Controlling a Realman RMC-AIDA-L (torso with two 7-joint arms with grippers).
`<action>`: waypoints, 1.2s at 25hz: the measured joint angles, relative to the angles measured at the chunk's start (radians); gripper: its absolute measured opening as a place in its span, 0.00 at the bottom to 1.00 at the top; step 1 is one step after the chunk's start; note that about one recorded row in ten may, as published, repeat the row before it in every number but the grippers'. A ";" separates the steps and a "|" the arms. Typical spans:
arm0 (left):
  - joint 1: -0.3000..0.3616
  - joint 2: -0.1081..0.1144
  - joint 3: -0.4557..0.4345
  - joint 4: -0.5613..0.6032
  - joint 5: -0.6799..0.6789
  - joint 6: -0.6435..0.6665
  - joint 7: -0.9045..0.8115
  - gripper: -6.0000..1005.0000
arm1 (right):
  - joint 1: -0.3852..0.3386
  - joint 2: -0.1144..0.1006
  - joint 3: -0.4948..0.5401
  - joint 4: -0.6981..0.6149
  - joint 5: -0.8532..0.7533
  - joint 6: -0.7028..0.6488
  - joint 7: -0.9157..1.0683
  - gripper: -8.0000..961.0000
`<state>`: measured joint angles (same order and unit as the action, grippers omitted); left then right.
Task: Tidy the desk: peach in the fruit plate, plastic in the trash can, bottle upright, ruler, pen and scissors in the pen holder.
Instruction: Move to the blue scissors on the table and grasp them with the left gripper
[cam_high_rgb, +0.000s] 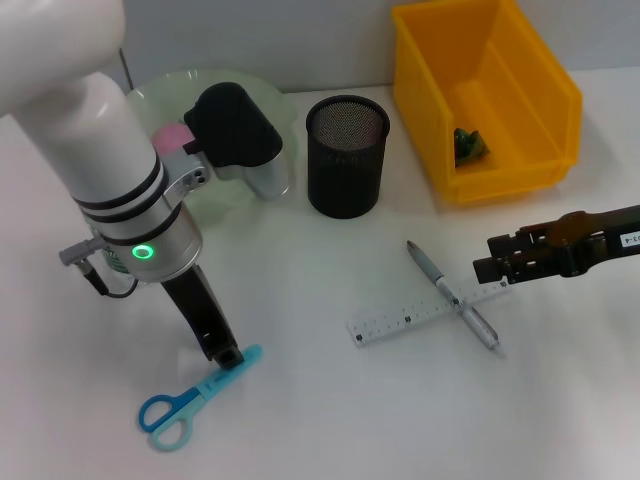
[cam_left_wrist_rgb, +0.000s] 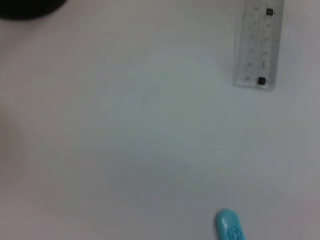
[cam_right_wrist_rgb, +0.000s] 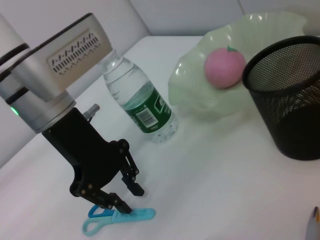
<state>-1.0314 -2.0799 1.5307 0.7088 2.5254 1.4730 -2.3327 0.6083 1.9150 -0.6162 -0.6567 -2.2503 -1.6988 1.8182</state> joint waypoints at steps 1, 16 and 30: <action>-0.001 0.000 0.004 0.018 -0.008 0.003 0.007 0.31 | -0.005 -0.001 0.009 0.000 0.000 0.000 -0.004 0.76; 0.031 0.009 0.047 0.154 -0.015 0.063 0.153 0.44 | -0.028 -0.003 0.023 0.000 0.001 -0.001 -0.009 0.76; 0.147 0.008 -0.068 0.474 -0.035 0.199 0.888 0.47 | -0.074 -0.030 0.183 0.008 0.003 -0.008 0.080 0.76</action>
<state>-0.8848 -2.0718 1.4629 1.1827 2.4902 1.6723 -1.4444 0.5348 1.8855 -0.4328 -0.6488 -2.2478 -1.7071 1.8983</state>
